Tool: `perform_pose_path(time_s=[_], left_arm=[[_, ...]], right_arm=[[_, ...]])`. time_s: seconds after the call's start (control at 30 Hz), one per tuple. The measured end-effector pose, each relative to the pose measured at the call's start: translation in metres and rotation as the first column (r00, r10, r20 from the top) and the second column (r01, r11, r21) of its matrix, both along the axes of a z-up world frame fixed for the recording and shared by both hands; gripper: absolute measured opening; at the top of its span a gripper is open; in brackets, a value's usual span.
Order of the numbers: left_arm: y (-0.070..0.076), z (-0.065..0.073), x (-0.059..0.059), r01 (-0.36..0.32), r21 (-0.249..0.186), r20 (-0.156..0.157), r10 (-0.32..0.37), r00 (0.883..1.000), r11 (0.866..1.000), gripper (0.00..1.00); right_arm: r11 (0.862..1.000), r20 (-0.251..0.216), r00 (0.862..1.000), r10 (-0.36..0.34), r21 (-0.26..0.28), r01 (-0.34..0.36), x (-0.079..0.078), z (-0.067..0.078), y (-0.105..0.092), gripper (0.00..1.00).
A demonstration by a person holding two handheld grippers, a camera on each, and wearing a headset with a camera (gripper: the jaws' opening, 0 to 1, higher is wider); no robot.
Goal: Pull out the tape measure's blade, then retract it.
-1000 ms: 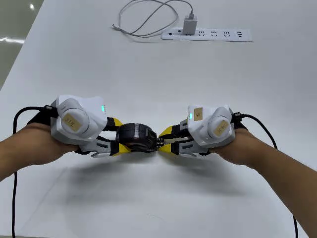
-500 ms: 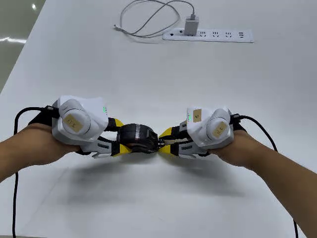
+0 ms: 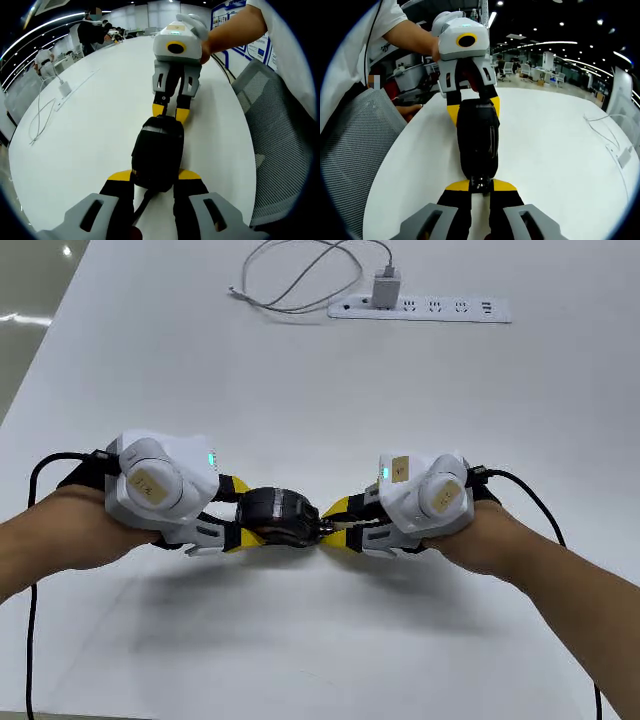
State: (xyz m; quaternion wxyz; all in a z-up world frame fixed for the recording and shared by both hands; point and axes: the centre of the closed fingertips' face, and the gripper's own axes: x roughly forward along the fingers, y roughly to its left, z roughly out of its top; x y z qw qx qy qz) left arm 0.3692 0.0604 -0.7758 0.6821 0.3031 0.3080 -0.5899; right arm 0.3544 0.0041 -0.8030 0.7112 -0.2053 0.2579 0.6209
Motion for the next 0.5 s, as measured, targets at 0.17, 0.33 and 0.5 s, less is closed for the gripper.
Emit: perform_pose_path(time_s=[0.17, 0.33, 0.5], left_arm=[[0.000, 0.000, 0.000, -0.002, -0.001, -0.002, 0.002, 1.000, 1.000, 0.24], [0.000, 0.000, -0.001, 0.003, 0.000, 0.001, -0.003, 1.000, 1.000, 0.25], [0.000, -0.001, 0.000, 0.000, -0.001, -0.004, 0.000, 1.000, 1.000, 0.25]], right_arm=[[1.000, -0.006, 1.000, 0.002, -0.009, -0.002, 0.000, 0.000, -0.003, 0.09], [1.000, -0.004, 1.000, 0.003, -0.014, -0.003, -0.003, 0.001, -0.009, 0.09], [1.000, -0.006, 1.000, -0.003, -0.019, 0.002, -0.003, 0.002, -0.016, 0.09]])
